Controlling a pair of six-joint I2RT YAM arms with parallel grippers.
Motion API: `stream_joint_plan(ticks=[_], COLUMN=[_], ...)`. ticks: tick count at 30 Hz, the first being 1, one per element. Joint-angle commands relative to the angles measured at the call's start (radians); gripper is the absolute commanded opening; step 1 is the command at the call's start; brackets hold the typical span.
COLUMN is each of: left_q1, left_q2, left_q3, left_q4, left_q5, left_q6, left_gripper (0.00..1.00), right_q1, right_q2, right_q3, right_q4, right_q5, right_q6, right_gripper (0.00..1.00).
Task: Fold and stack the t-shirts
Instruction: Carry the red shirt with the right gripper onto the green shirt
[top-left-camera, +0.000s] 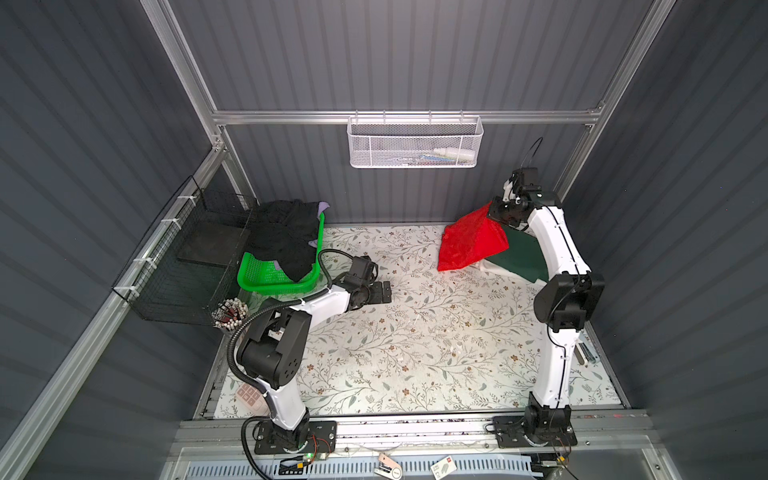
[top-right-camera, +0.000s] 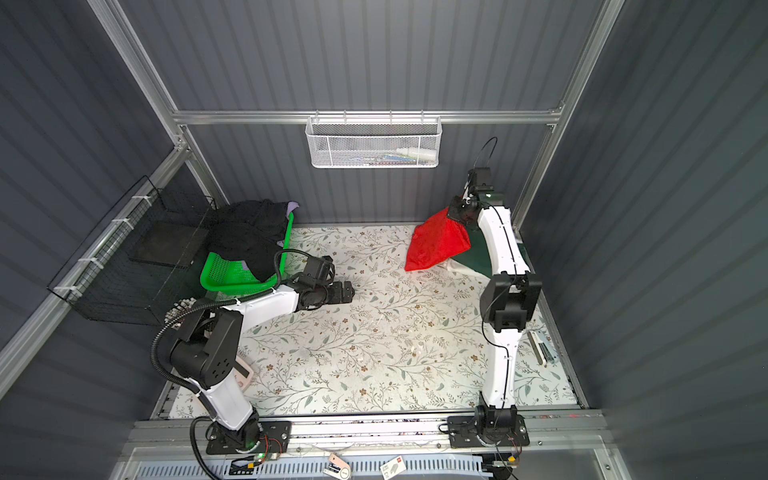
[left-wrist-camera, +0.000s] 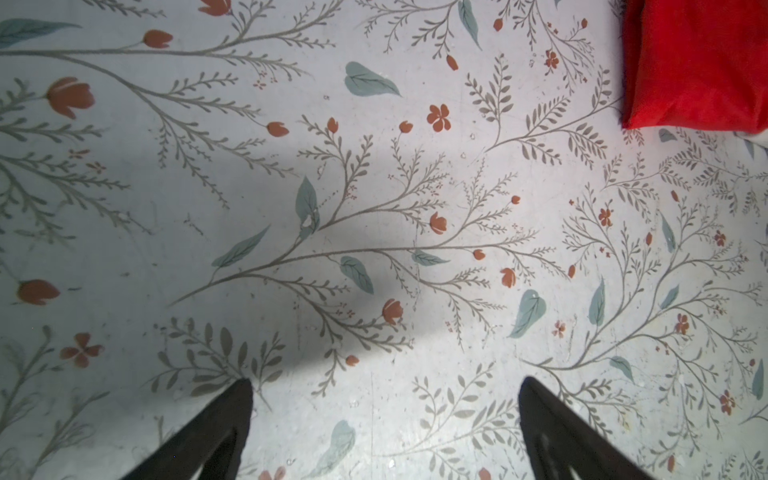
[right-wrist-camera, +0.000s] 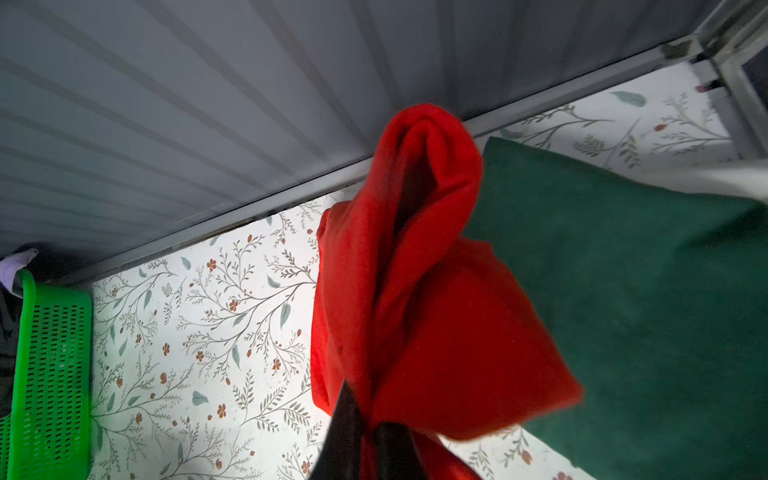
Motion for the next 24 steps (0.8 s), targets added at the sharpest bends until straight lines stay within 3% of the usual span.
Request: stream_joint_plan(ticks=[1, 14, 24], left_q1=[0.007, 0.007, 0.007], left_q2=[-0.016, -0.007, 0.010], left_q3=[-0.009, 0.006, 0.013], left_q4=[0.016, 0.002, 0.007], left_q5=[0.025, 0.042, 0.066], left_q6=[-0.016, -0.016, -0.034], left_gripper=[1.00, 1.00, 1.00], right_q1=[-0.038, -0.181, -0.265], right_q2=[-0.090, -0.274, -0.315], right_q3=[-0.022, -0.346, -0.461], right_q4=[0.031, 0.228, 0.293], right_q5=[0.008, -0.018, -0.015], right_q6=[0.004, 0.073, 0.108], right_gripper=[0.00, 0.00, 0.00])
